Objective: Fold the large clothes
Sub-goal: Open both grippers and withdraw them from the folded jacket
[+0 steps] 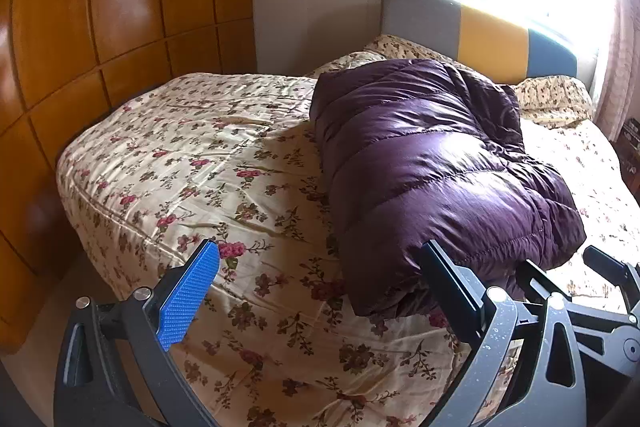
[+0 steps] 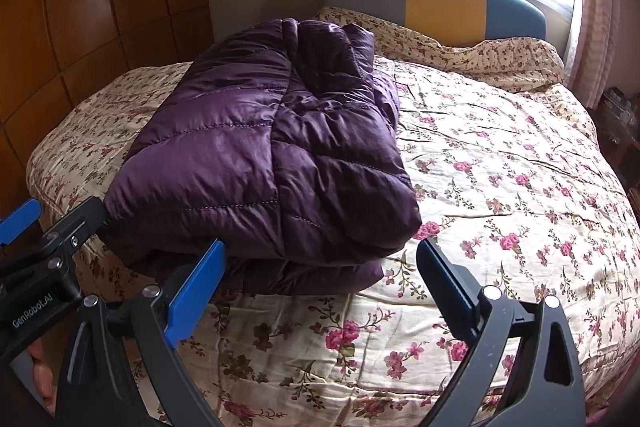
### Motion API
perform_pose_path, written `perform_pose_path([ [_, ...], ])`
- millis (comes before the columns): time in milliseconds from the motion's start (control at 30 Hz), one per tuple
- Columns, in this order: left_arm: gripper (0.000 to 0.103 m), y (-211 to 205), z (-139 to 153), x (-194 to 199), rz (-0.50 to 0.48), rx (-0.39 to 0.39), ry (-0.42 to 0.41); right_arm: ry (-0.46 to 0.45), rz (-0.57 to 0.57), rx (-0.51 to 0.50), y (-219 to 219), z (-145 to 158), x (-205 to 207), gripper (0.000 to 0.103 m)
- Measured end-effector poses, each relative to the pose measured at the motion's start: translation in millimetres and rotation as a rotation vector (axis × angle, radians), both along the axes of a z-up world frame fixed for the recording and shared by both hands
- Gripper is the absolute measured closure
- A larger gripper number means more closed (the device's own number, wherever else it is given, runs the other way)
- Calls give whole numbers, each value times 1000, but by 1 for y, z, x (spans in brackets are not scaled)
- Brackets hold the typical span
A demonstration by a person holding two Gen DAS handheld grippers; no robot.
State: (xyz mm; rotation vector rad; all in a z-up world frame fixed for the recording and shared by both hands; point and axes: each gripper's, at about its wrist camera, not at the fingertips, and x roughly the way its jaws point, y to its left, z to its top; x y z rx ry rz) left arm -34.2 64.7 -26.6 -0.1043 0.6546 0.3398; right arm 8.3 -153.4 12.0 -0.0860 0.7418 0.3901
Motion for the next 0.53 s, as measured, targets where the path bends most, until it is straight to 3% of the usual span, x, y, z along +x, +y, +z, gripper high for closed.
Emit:
perform_pose_path([
  [533, 6, -3, -2, 0, 3, 19, 10, -3, 3, 18, -4, 1, 0, 6],
])
